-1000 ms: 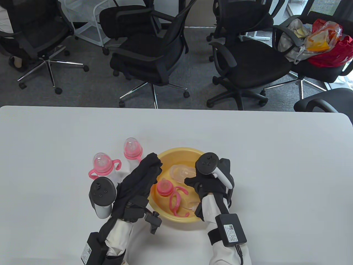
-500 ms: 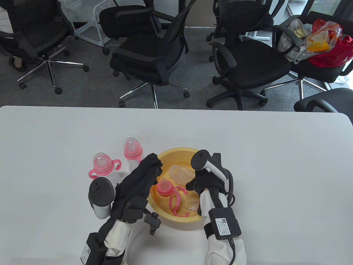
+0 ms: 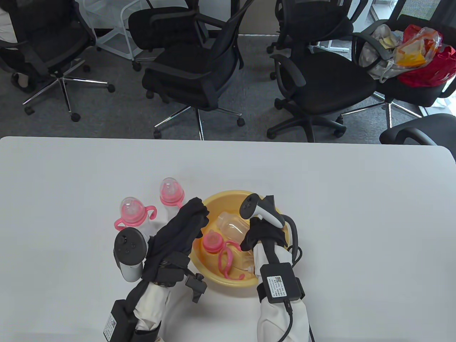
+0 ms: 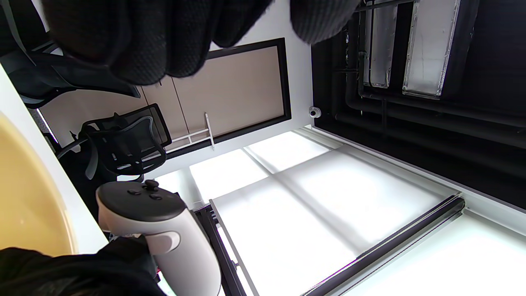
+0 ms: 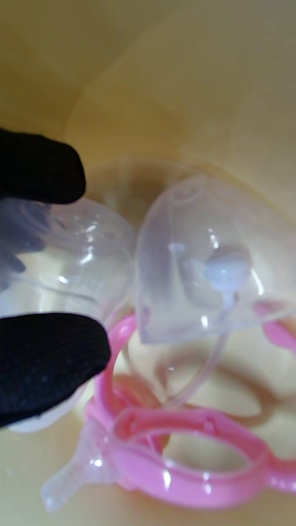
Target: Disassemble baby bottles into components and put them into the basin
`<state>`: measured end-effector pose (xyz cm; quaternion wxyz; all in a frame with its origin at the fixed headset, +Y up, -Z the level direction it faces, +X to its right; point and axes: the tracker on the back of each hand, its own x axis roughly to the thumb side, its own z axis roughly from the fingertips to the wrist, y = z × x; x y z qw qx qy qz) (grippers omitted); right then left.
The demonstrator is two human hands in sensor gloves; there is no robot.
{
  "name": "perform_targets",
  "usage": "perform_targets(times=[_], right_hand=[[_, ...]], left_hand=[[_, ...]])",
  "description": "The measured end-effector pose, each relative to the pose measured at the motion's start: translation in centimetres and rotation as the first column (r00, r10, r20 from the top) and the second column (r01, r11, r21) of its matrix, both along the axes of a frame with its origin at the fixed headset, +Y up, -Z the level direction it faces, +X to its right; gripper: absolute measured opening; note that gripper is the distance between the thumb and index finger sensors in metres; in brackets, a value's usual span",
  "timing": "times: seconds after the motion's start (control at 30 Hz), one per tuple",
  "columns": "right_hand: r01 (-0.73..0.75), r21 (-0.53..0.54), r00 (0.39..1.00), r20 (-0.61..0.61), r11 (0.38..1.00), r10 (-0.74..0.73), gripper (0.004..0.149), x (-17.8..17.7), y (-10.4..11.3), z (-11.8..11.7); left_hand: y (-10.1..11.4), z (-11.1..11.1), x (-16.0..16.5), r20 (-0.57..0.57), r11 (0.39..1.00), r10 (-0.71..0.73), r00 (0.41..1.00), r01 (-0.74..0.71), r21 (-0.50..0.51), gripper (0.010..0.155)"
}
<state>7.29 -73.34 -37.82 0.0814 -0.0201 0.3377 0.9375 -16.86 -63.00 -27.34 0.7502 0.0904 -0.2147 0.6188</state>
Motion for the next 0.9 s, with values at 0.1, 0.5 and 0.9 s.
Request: perform_targets(times=[0.1,0.5,0.9], right_hand=[[0.004,-0.006,1.000,0.001,1.000,-0.004,0.088,0.0,-0.1,0.0],[0.187,0.138,0.982,-0.034,0.973,-0.184,0.081,1.7,3.2,1.9],[0.370,0.591,0.924,-0.151,0.717,-0.353,0.070,5.7,7.3,6.9]], left_hand=[[0.0,0.0,0.0,-0.001,1.000,-0.001,1.000,0.001,-0.002,0.063],[-0.2,-0.6,-0.9,-0.041,1.000,-0.004,0.999,0.004,-0.015,0.062],[0.6,-0.6,-5.1,-0.296,0.997,0.009,0.955,0.013,0.073,0.061]])
